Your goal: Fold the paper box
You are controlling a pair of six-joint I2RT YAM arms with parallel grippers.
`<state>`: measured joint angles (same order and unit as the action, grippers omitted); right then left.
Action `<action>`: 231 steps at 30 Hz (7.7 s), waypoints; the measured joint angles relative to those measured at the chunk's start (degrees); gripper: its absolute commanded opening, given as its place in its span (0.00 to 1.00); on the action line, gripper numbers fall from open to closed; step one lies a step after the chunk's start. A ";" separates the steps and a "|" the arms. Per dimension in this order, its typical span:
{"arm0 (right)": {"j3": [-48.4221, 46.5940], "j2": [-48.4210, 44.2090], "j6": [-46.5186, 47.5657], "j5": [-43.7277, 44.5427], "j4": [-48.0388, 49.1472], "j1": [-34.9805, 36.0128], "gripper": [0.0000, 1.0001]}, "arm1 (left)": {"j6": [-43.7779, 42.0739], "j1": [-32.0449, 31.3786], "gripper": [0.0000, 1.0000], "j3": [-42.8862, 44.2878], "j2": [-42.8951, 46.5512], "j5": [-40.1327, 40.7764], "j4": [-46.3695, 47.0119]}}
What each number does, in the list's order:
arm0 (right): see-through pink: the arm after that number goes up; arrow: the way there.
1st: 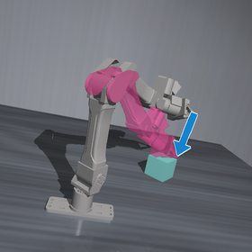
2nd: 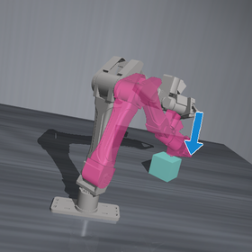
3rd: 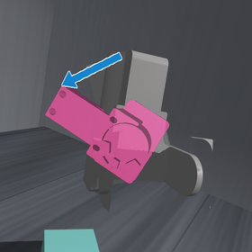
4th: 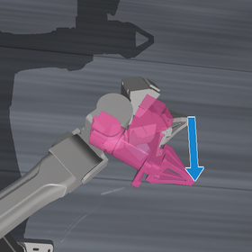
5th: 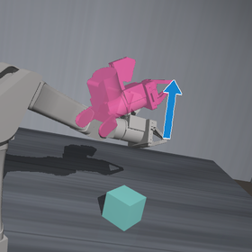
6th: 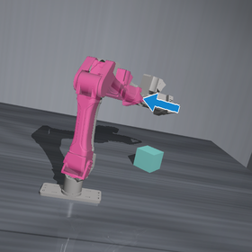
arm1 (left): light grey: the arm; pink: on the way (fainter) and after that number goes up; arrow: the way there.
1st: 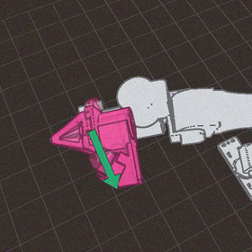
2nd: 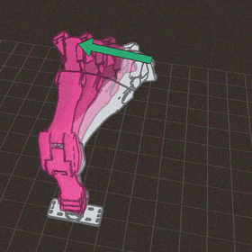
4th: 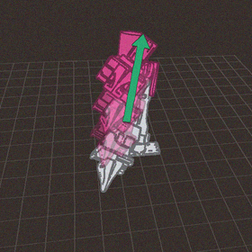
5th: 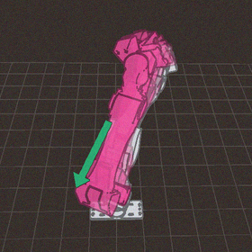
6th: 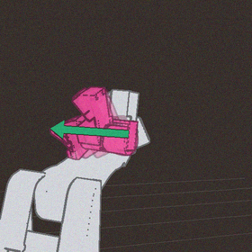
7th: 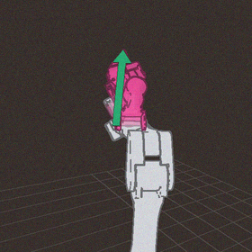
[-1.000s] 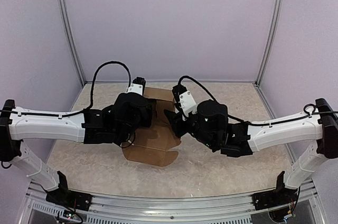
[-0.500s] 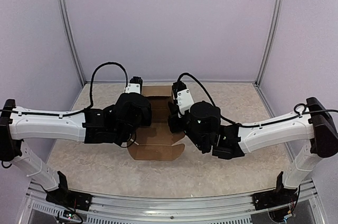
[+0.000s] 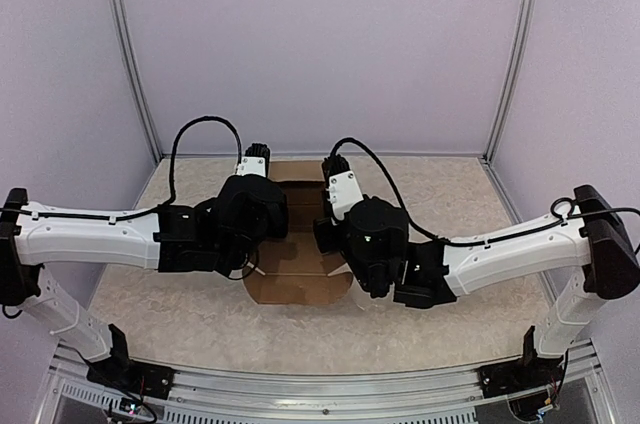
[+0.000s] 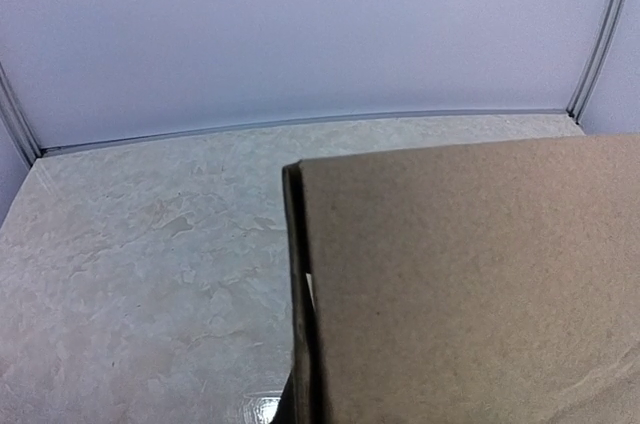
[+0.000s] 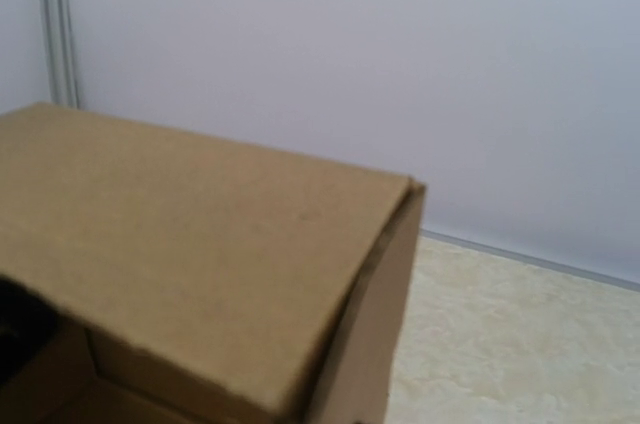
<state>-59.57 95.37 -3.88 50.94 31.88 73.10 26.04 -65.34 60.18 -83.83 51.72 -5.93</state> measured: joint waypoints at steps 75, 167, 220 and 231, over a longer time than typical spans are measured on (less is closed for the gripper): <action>21.46 16.57 7.30 -59.63 34.29 -19.91 0.00 | -3.74 15.69 0.00 -2.73 -1.55 -49.51 9.90; 13.57 34.03 2.80 -50.38 46.34 -19.89 0.40 | -2.32 13.55 0.00 -0.55 -15.58 -54.84 9.70; 25.53 -13.70 -3.54 -32.28 -3.82 -20.09 1.00 | -3.74 8.57 0.12 0.39 -8.00 -49.27 4.44; 27.52 -8.72 -3.04 -16.06 5.18 -20.15 1.00 | -3.80 6.80 0.16 3.32 -9.22 -49.29 4.44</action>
<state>-32.05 86.65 -6.92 34.87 37.06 52.95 22.24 -58.54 63.51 -93.06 2.44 -1.50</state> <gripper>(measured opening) 0.995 0.147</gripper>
